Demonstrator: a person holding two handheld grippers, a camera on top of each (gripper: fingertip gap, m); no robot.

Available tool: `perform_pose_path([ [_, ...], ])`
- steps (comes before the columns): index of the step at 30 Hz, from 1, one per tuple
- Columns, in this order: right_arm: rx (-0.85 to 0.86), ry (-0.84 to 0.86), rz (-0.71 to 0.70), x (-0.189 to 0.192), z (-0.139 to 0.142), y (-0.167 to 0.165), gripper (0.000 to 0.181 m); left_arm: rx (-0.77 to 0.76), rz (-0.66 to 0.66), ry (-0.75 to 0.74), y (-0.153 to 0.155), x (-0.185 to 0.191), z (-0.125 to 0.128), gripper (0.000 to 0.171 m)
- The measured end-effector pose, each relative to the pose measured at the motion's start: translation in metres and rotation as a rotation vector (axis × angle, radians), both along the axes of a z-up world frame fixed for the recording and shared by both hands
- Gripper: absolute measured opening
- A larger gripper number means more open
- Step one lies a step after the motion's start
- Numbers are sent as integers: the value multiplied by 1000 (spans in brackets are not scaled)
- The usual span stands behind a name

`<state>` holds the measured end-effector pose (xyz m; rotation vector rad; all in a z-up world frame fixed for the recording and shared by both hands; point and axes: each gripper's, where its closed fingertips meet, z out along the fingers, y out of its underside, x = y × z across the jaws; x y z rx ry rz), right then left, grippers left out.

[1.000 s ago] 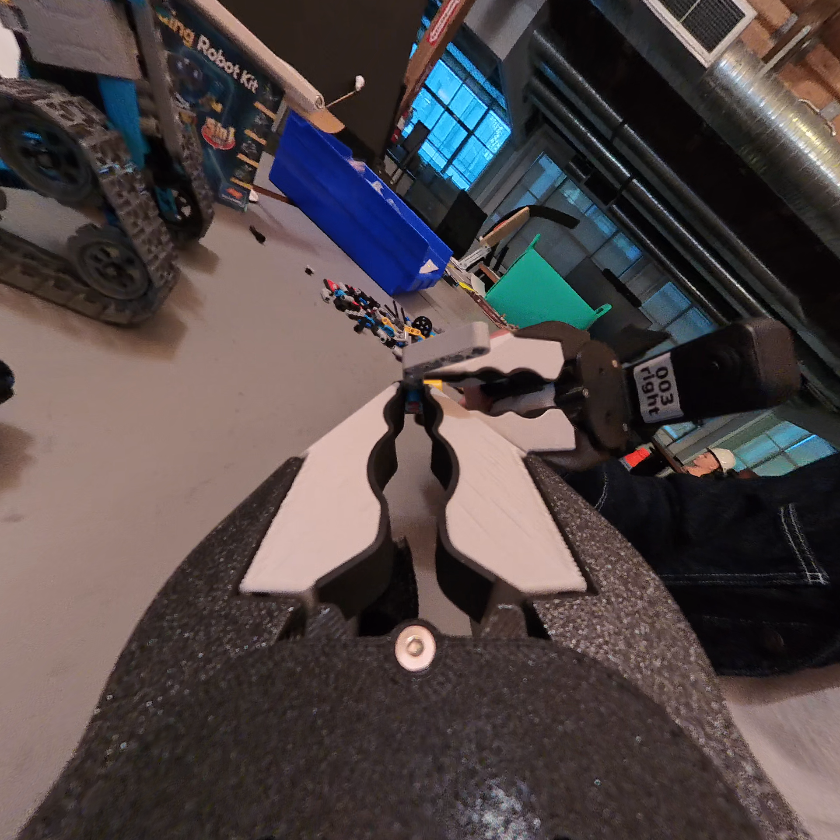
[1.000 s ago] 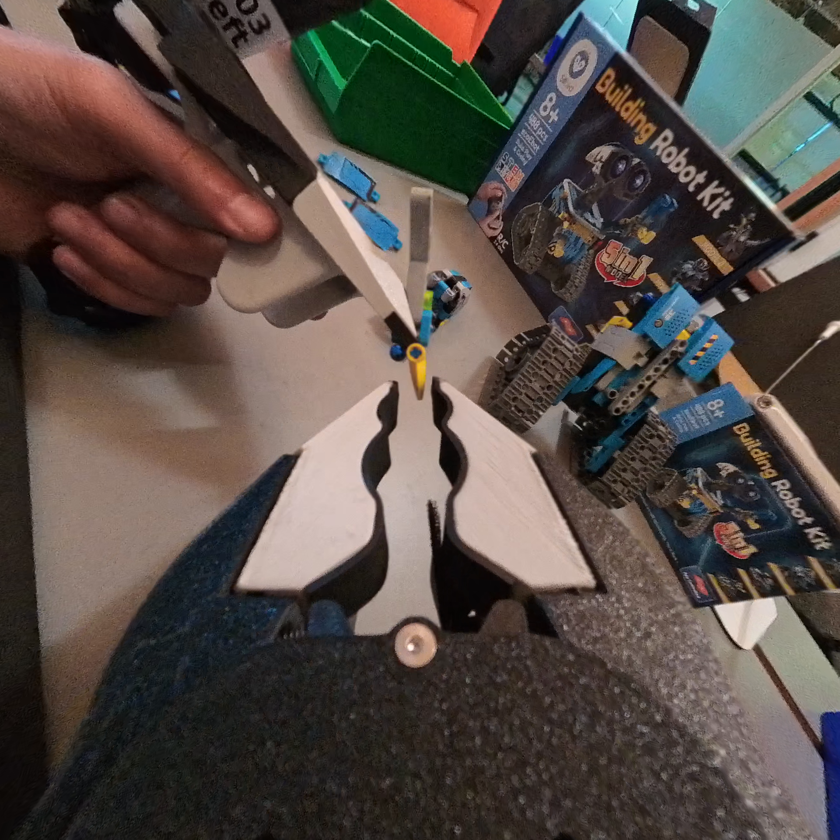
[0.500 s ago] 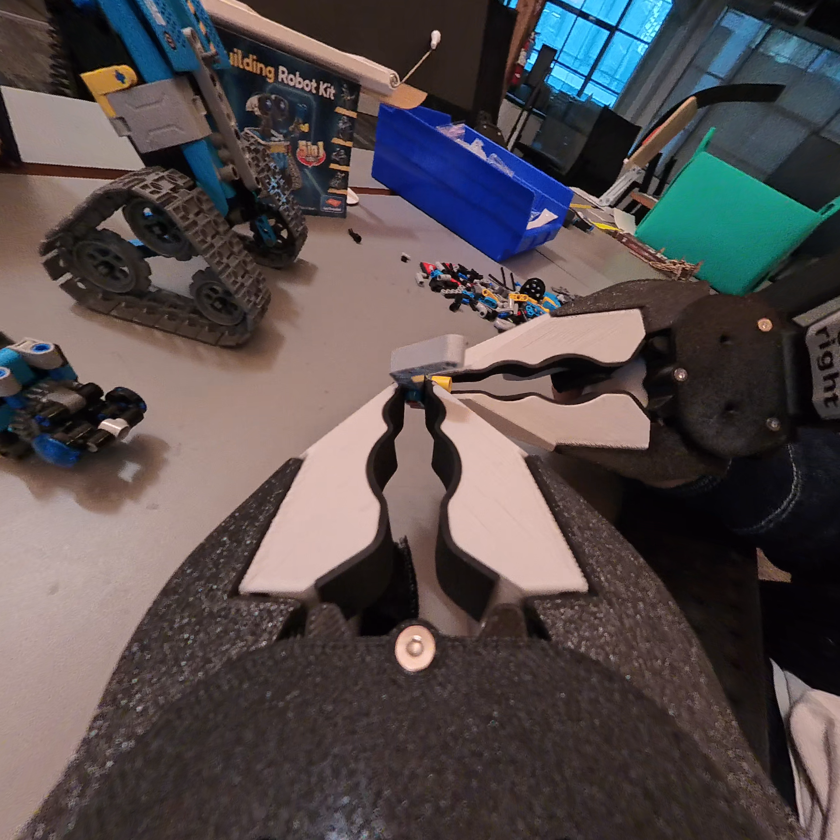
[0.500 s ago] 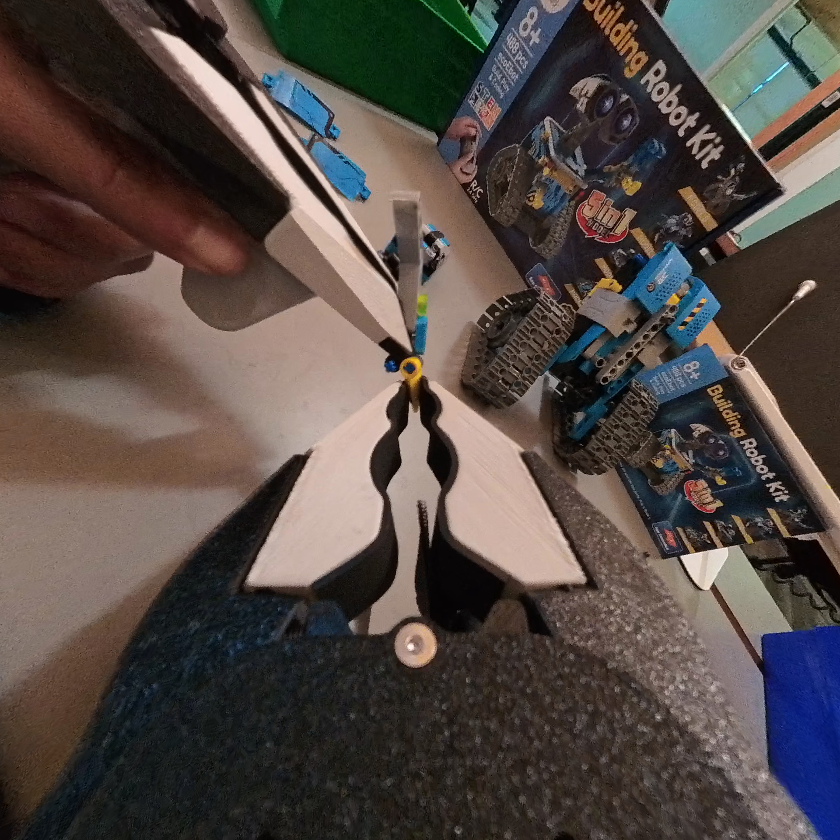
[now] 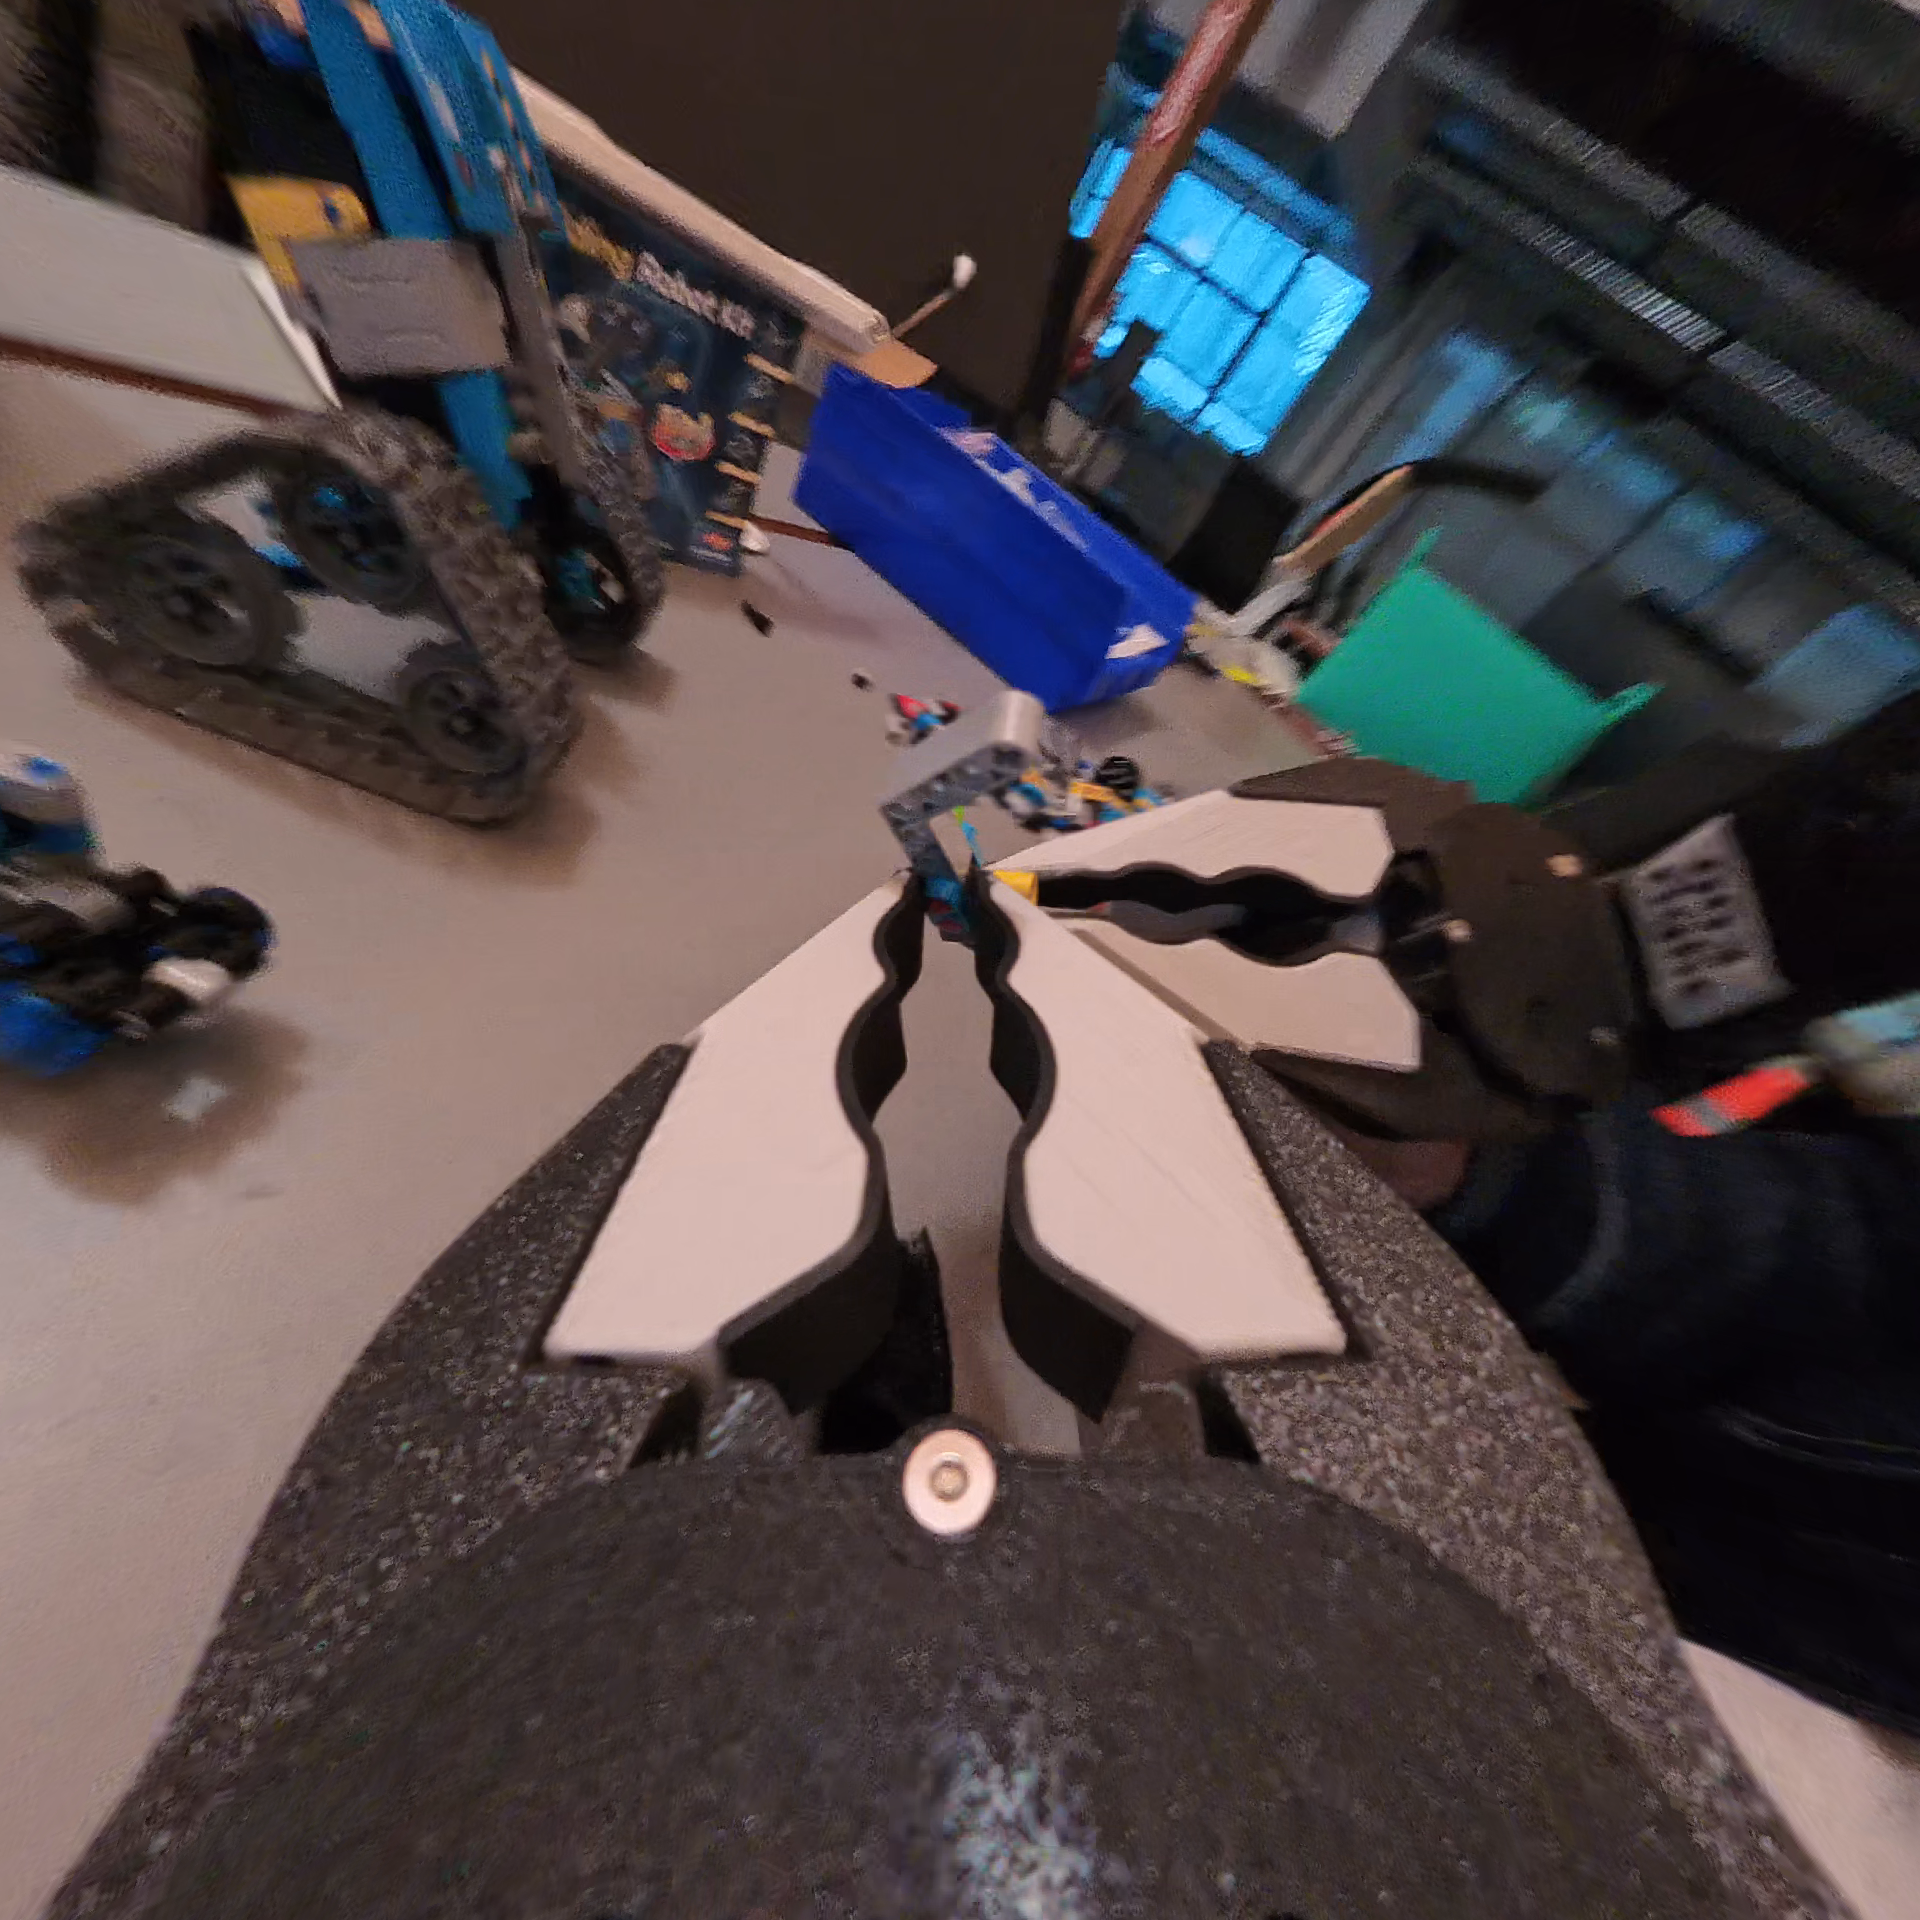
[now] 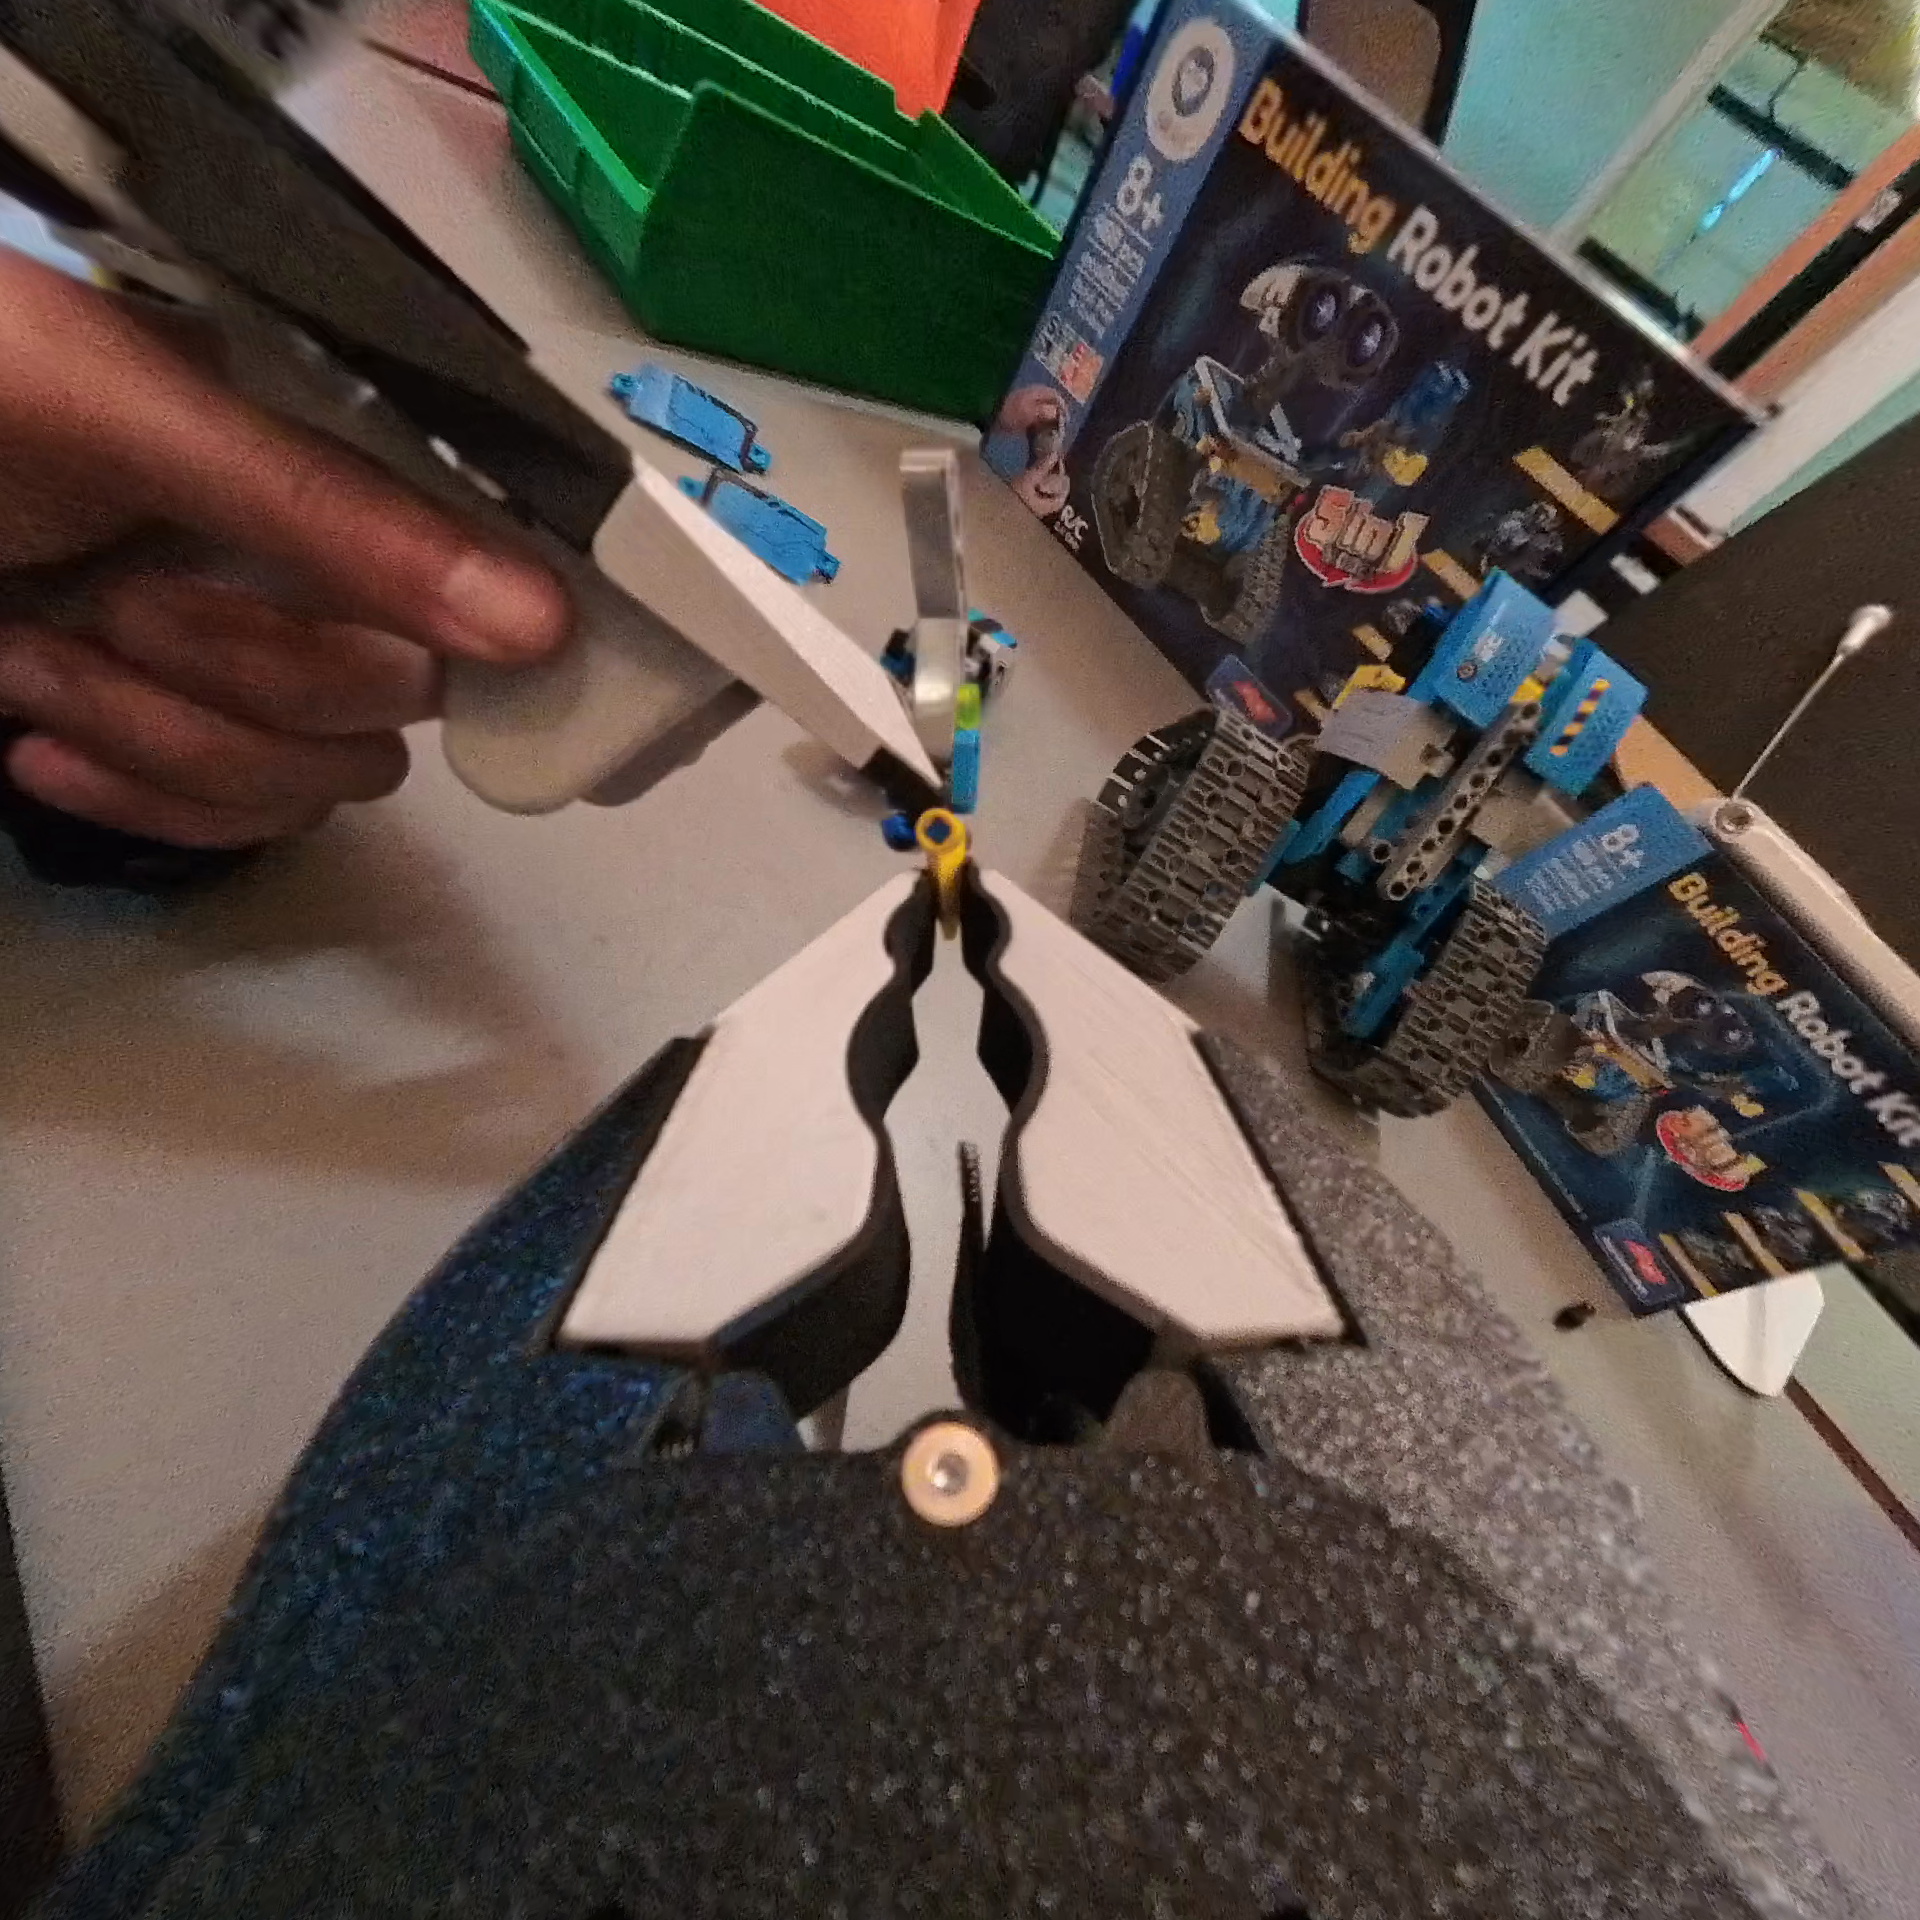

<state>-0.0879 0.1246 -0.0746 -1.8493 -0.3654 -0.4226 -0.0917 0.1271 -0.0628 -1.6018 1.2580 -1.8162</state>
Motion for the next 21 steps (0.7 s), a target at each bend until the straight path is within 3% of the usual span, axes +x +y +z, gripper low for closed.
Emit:
perform_pose_path([
  [2,55,38,64,-5,9,-4,2,-205,-110,-45,-7,-5,9,6],
  [3,60,64,74,-6,10,-5,2,-236,-132,-61,-9,-5,13,7],
  [10,69,82,97,-10,13,-4,3,-159,-102,-90,-9,-7,16,6],
  [14,13,14,12,-3,4,1,1,154,57,-34,-1,-1,5,5],
  [21,28,128,-44,-3,5,5,1,87,79,2,7,1,-1,7],
])
